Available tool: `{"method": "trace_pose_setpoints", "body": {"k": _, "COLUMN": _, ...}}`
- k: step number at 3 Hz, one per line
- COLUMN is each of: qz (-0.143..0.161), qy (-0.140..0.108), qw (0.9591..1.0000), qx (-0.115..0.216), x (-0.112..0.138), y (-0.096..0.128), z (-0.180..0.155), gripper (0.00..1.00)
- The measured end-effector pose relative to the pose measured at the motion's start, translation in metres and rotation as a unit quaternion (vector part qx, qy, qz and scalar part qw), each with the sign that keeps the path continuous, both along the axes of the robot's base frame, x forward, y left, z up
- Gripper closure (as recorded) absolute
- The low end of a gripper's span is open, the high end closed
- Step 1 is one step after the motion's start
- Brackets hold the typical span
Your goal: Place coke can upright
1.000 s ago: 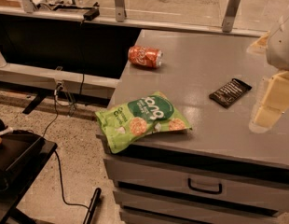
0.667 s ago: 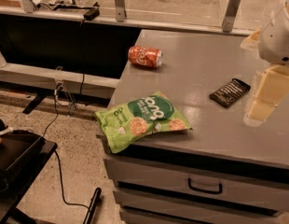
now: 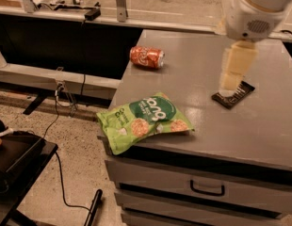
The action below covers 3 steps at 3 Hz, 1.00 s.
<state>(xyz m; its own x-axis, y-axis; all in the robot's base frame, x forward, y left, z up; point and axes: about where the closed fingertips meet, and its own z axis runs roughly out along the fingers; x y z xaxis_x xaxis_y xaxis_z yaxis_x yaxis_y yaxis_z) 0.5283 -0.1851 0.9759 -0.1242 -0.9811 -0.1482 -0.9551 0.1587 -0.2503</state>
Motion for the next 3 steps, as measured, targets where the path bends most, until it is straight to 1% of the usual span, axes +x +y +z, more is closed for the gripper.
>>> {"method": "trace_pose_setpoints", "body": {"k": 1, "qz": 0.011, "qy": 0.006, "qw": 0.9999, "qx": 0.000, "x": 0.043, "y": 0.023, "z": -0.012, "gripper": 0.00}}
{"method": "trace_pose_setpoints", "body": {"k": 2, "qz": 0.003, "qy": 0.005, "qw": 0.9998, "qx": 0.017, "x": 0.072, "y": 0.050, "z": -0.024, "gripper": 0.00}}
{"method": "trace_pose_setpoints", "body": {"k": 3, "qz": -0.012, "qy": 0.000, "qw": 0.9993, "qx": 0.034, "x": 0.096, "y": 0.078, "z": -0.035, "gripper": 0.00}}
